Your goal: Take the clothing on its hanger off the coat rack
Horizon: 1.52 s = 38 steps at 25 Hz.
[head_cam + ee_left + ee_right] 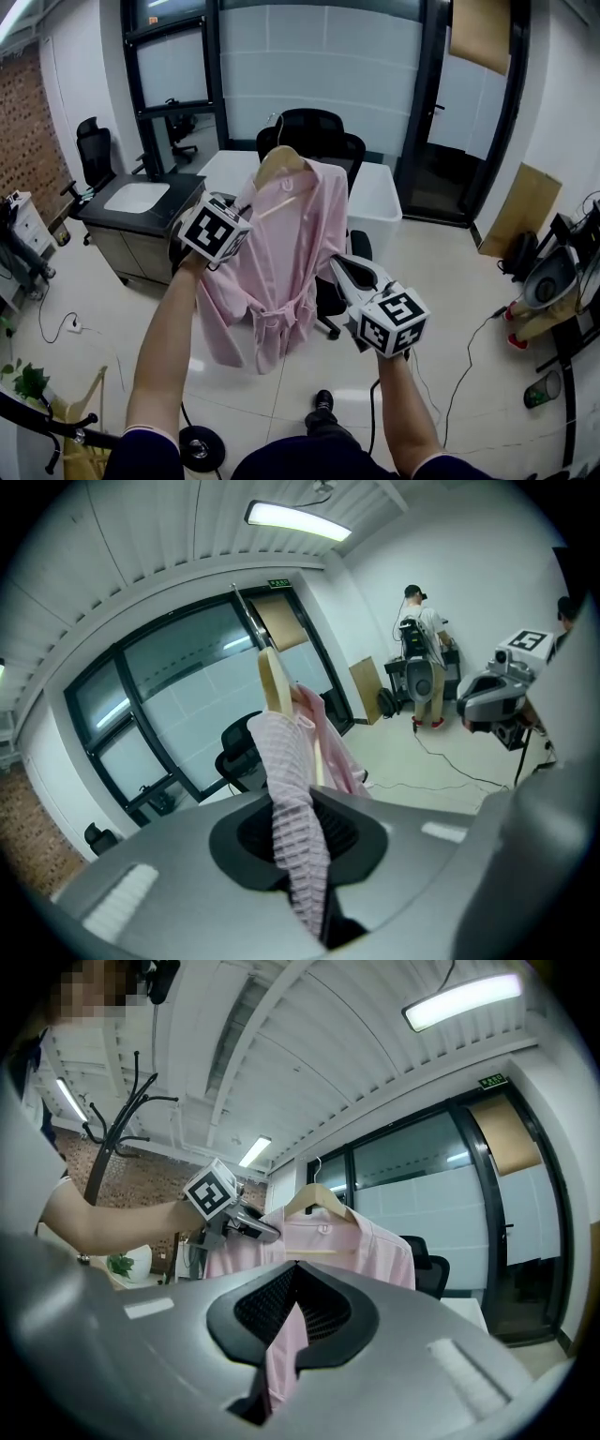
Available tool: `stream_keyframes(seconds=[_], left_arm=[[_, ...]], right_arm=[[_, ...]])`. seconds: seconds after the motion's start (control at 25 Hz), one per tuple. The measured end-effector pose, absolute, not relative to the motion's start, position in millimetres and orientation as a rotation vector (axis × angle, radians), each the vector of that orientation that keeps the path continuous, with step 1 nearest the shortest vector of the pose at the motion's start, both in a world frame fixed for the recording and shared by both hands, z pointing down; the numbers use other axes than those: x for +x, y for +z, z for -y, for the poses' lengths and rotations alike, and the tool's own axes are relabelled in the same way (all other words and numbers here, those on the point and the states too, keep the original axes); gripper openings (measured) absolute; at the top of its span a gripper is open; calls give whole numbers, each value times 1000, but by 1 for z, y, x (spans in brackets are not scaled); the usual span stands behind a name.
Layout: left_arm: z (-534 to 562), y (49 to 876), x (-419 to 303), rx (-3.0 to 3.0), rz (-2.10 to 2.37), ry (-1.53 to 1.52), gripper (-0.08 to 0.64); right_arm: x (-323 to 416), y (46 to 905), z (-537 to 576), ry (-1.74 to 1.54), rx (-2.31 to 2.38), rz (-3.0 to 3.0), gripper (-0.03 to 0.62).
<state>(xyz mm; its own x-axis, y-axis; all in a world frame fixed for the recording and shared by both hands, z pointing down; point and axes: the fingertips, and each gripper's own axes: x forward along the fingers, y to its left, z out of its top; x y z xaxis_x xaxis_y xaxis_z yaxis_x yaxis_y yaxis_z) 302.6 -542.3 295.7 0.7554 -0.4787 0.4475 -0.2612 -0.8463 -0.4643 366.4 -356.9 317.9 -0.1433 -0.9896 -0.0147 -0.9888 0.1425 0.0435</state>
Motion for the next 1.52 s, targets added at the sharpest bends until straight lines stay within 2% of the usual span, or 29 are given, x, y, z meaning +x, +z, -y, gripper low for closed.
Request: stream_keyframes(seconds=[0.84, 1.52], left_arm=[[712, 281, 503, -2581, -676, -803, 35], [837, 282, 652, -2654, -389, -698, 35]], right_arm=[[578, 315, 508, -17, 2011, 2374, 0], [678, 334, 598, 63, 2336, 2090, 0]])
